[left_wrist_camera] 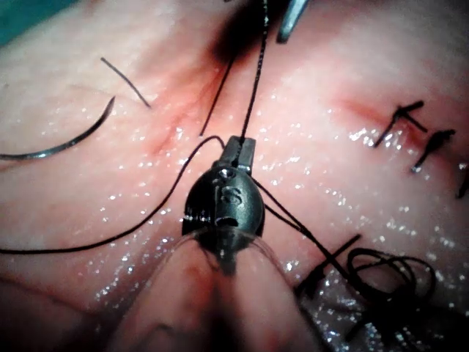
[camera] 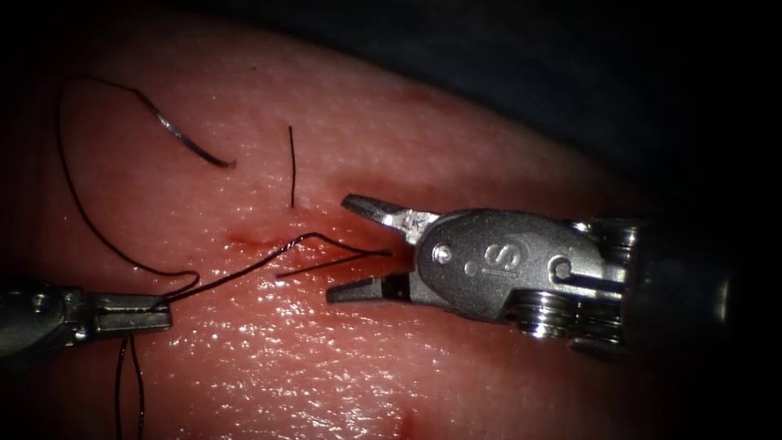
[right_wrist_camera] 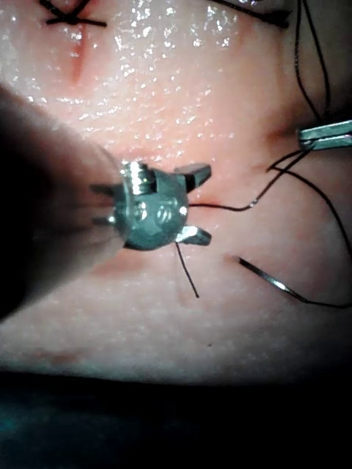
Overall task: Wound Closure
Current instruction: Grasp the suture with the right gripper and pass more suture to the left gripper.
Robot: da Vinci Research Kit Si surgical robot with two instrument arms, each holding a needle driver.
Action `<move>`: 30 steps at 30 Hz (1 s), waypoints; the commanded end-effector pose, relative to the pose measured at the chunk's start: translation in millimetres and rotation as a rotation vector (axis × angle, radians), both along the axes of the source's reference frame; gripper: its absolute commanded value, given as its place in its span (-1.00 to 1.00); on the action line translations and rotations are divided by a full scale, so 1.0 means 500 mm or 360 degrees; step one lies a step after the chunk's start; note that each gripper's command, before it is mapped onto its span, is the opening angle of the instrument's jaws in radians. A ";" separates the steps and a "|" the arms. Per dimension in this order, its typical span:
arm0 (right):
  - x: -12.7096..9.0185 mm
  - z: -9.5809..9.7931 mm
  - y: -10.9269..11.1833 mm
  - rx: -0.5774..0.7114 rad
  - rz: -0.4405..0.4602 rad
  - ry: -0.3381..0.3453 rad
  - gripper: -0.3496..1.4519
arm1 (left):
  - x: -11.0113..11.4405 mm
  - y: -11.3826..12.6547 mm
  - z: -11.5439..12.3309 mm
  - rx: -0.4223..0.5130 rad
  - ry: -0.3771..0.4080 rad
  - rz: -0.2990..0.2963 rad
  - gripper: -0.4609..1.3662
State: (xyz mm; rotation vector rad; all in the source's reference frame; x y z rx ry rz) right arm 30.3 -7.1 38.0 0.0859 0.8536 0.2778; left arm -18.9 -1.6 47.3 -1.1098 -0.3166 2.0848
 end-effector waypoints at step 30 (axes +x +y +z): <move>0.0022 -0.0059 0.0002 -0.0208 -0.0249 0.0019 -1.00 | -0.0039 0.0005 -0.0003 -0.0012 -0.0011 0.0023 -0.88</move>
